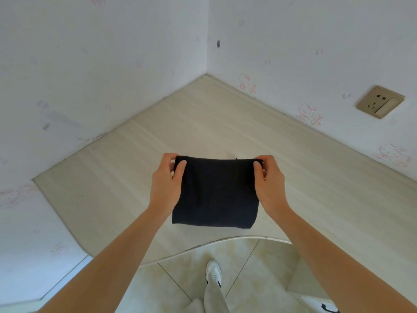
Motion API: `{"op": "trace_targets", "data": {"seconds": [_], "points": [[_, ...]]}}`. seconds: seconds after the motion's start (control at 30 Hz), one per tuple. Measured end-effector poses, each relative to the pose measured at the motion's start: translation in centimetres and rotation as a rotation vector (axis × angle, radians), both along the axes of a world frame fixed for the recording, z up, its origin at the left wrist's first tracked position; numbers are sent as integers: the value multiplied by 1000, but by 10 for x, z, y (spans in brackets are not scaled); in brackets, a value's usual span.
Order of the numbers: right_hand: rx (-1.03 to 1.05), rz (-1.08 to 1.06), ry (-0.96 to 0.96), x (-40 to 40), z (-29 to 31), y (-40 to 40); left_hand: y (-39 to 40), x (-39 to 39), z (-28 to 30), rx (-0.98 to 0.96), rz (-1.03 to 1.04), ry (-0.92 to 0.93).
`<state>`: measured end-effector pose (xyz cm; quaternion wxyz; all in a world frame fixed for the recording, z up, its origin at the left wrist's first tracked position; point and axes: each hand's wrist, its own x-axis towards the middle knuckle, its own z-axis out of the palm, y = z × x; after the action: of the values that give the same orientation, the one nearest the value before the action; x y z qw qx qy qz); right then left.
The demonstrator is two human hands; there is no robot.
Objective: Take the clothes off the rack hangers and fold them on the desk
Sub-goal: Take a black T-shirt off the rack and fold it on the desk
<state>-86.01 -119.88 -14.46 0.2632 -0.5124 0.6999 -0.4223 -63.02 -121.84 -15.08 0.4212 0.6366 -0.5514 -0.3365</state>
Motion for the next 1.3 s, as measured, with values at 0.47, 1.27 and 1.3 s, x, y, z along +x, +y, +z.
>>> {"op": "trace_targets", "data": {"seconds": [0.47,1.27,1.3], "points": [[379,90,441,-5,-111,-126,-112,-24,-112,214,141,-324],[561,-1,254,-9,-127,-113,-122,-26,-121,393,-5,-309],[585,-22,205,-7,-127,-111,-123,-27,-119,399,-15,-279]]}}
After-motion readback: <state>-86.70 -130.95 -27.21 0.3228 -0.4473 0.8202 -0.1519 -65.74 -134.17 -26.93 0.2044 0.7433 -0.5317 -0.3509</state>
